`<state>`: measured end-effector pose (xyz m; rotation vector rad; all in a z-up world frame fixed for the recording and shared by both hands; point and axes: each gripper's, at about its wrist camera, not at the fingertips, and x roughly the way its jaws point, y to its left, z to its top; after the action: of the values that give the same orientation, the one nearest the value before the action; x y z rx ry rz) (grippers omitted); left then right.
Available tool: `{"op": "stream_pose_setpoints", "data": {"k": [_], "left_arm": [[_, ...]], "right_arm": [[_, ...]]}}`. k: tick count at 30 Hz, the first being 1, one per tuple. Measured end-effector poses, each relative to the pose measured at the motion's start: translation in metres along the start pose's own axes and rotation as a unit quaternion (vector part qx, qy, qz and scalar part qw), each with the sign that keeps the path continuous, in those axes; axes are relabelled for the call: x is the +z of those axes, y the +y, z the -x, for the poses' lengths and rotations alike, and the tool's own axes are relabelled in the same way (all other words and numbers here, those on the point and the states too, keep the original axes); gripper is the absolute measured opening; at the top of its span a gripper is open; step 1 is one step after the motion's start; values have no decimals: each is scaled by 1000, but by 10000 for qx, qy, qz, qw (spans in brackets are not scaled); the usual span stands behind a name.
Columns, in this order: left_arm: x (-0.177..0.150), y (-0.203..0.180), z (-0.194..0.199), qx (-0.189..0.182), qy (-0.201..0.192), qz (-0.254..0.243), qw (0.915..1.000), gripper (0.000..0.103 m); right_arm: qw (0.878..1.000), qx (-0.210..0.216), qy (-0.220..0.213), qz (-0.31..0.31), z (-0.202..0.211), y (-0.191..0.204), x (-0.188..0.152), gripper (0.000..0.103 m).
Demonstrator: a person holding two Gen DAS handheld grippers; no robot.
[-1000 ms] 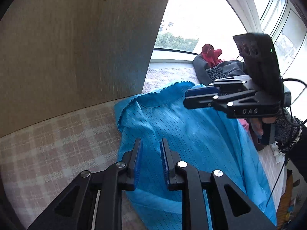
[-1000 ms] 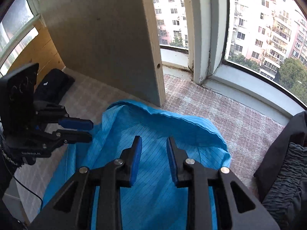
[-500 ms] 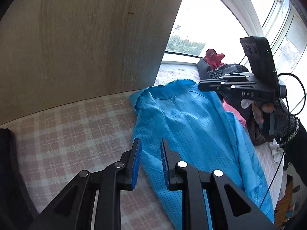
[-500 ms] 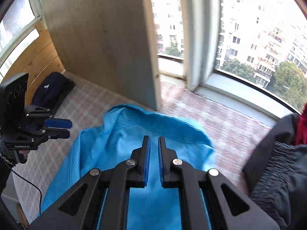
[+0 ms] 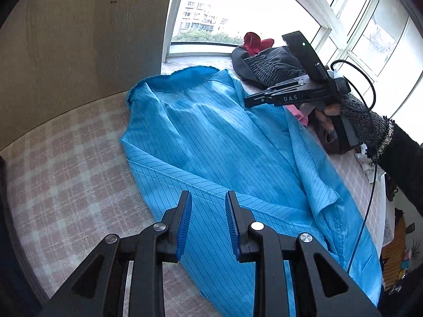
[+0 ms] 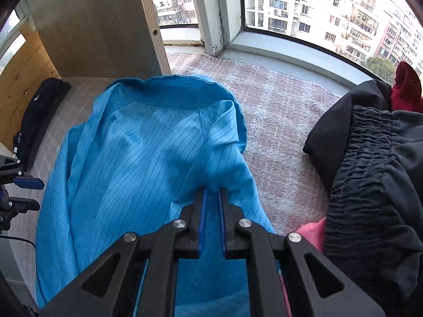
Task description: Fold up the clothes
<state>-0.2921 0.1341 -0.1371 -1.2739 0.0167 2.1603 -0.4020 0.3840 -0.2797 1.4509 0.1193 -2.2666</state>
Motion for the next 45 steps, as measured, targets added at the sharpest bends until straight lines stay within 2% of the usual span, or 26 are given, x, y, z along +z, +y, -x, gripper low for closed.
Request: {"op": "stream_pose_setpoints", "data": {"k": [4,7,9,12,14,17,21,23,26,29,31,32,36,39,42,45], "left_arm": [[-6,2,8,44,-45,86,9999,25],[-10,8,15,132,-86,201,9997,25],[-13,11,21,182,-111,263,9994,25],[-21,13,30,153,-76,331,9993,25],[-30,9,40,140,-80,317,9994,25],[-51,1,58,-45,-93,412,9991,25],[-94,-17,81,-360,-31,644,9973,25],[-116,-32,88,-609,51,776,9951,25],[-147,-64,95,-882,234,859,9921,25],[-182,-99,111,-970,256,896,9909,25],[-205,-112,129,-929,172,1108,9893,25],[-216,-116,141,-848,95,1236,9887,25],[-268,-128,199,-413,-266,1607,9858,25],[-304,-144,228,-184,-456,1793,9826,25],[-331,-171,230,45,-413,1700,9846,25],[-353,-196,216,-23,-232,1671,9857,25]], "right_arm": [[9996,33,-226,-136,5,-6,18,9],[9995,-289,78,-93,-25,-10,34,9],[9985,-544,78,-26,-31,-9,39,8],[9974,-690,-168,-76,-5,-2,36,9],[9972,-651,-361,90,27,10,21,17],[9978,-212,-613,135,85,31,-25,32],[9979,474,-442,12,135,64,-119,34],[9980,609,-165,68,141,89,-169,34],[9961,805,325,160,124,125,-225,34],[9910,1107,720,233,100,150,-259,34],[9889,1149,899,280,96,157,-272,34],[9893,1173,827,257,105,156,-278,34],[9901,1401,-125,-10,187,143,-309,34],[9856,1643,-407,19,229,152,-351,34],[9811,1898,-273,266,223,185,-393,34],[9814,1829,-10,584,183,219,-418,34]]}}
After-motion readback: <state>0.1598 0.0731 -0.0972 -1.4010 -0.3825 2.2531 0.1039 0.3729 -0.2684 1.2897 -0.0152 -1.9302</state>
